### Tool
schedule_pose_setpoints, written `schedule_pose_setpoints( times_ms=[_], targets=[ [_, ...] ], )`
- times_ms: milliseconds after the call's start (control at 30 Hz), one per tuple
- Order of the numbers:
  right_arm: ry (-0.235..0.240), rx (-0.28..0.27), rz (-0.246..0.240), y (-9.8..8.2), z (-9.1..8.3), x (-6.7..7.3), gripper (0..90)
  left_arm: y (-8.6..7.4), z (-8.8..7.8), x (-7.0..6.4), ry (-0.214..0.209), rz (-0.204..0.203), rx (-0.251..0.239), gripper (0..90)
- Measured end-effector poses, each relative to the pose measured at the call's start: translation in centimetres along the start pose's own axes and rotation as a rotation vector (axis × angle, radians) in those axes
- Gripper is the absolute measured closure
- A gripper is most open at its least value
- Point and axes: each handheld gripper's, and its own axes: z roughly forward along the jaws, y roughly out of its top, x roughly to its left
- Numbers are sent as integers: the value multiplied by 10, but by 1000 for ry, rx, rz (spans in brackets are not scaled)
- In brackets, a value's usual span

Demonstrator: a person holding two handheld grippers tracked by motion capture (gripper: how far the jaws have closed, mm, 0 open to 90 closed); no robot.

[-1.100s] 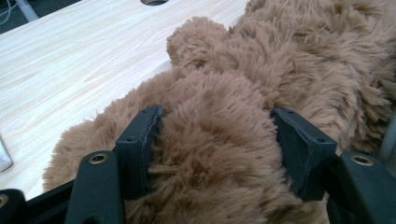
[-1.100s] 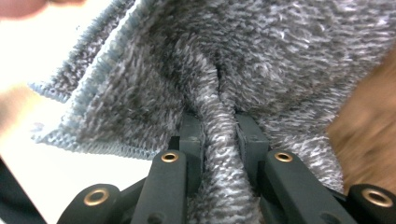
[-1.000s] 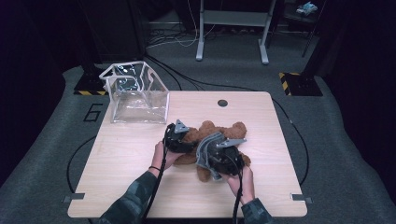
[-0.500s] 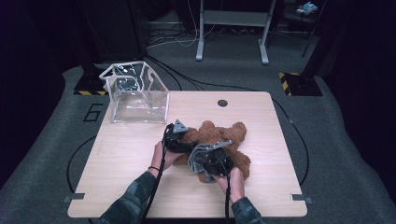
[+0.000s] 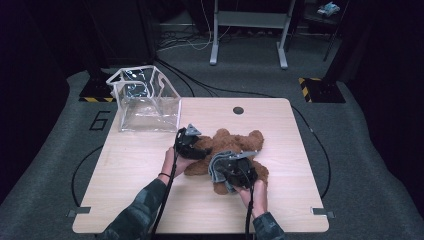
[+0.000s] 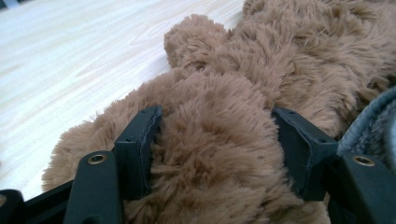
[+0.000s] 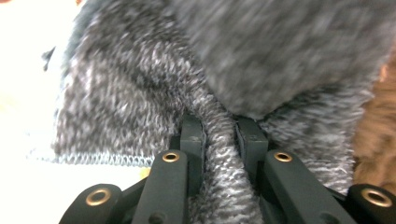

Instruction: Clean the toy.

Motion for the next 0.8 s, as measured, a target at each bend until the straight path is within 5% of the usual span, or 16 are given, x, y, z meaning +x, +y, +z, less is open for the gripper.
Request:
schedule_pose_setpoints(
  times_ms=[200,333,467,600,800],
  targets=[
    [-14,-51,-79,24,-16,23,769,7,5,11,-34,-38,37,363],
    [-33,-18,-114,30,2,32,770,8,7,13,-36,-44,44,364],
    [-54,14,-113,14,21,31,776,8,10,15,-46,-49,52,363],
    [-74,37,-136,-1,18,39,778,10,11,16,-47,-47,63,363],
    [-31,32,-159,-7,13,36,775,11,13,17,-36,-58,55,364]
  ],
)
